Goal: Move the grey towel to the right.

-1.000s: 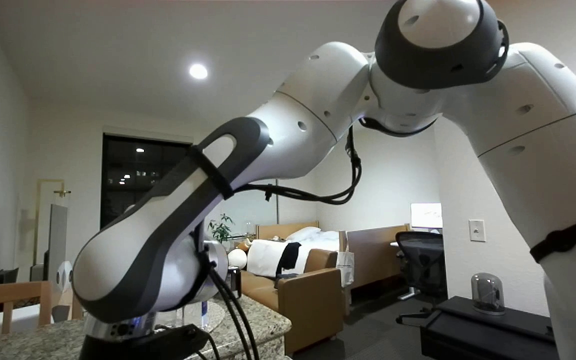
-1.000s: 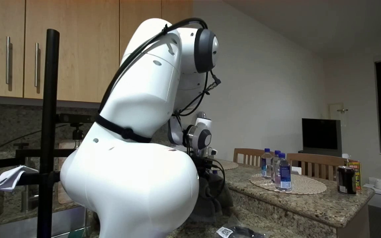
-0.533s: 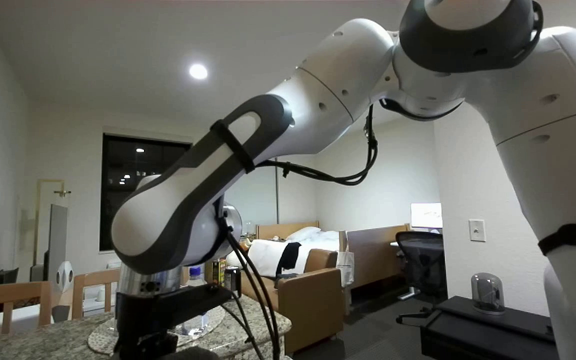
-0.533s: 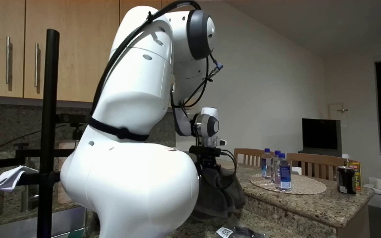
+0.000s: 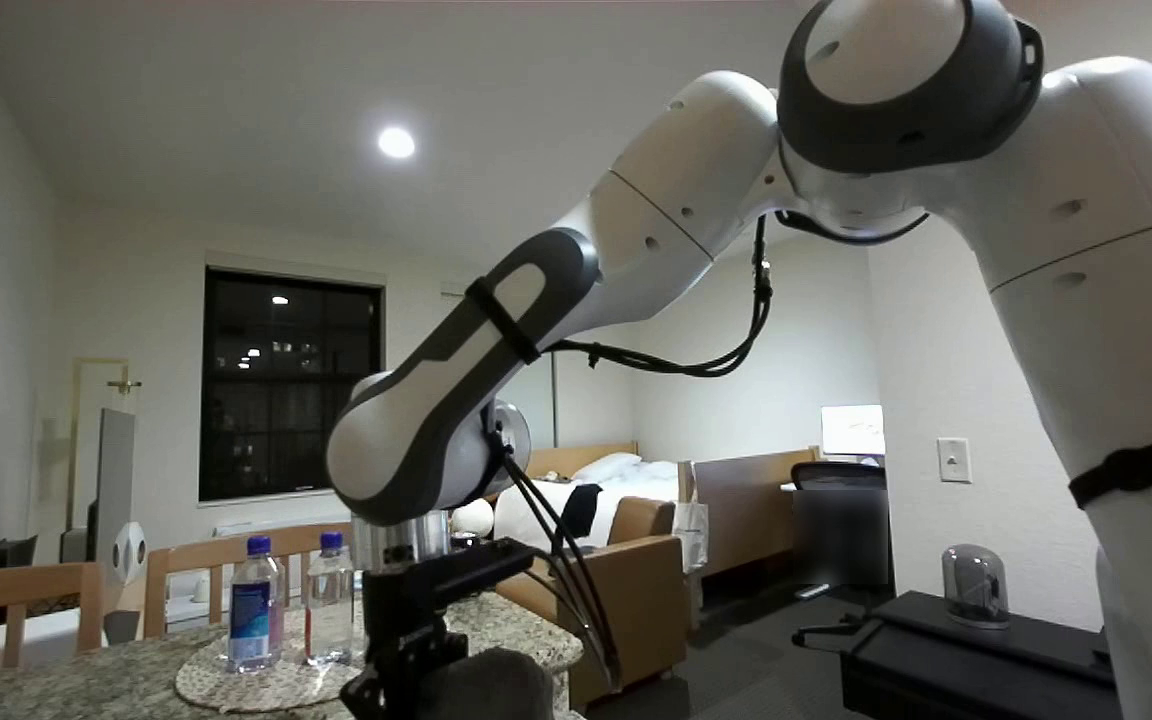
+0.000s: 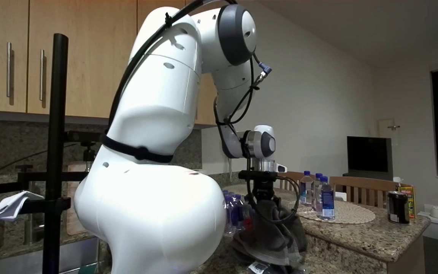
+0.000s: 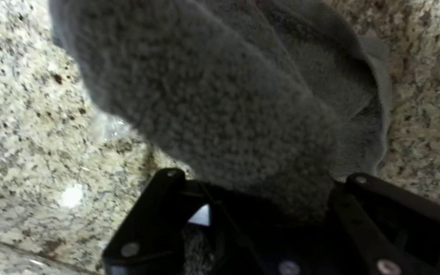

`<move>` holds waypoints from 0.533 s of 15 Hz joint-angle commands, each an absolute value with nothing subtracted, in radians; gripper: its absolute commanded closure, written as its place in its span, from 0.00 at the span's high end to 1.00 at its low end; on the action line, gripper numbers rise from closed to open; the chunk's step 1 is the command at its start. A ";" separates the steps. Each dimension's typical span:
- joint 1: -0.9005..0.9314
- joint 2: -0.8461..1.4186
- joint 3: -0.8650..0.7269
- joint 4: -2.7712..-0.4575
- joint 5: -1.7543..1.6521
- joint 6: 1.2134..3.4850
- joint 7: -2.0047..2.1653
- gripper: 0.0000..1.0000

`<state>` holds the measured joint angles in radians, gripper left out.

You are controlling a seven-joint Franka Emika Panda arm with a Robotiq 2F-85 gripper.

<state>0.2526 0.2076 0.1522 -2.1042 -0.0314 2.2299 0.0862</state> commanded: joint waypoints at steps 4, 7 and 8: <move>0.170 0.228 0.102 -2.106 -0.021 2.082 0.097 0.08; 0.151 0.240 0.101 -2.123 0.007 1.980 0.085 0.08; 0.148 0.241 0.104 -2.130 0.018 1.946 0.083 0.08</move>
<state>0.1627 0.2458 0.0925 -2.1080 -0.0186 2.0314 0.0861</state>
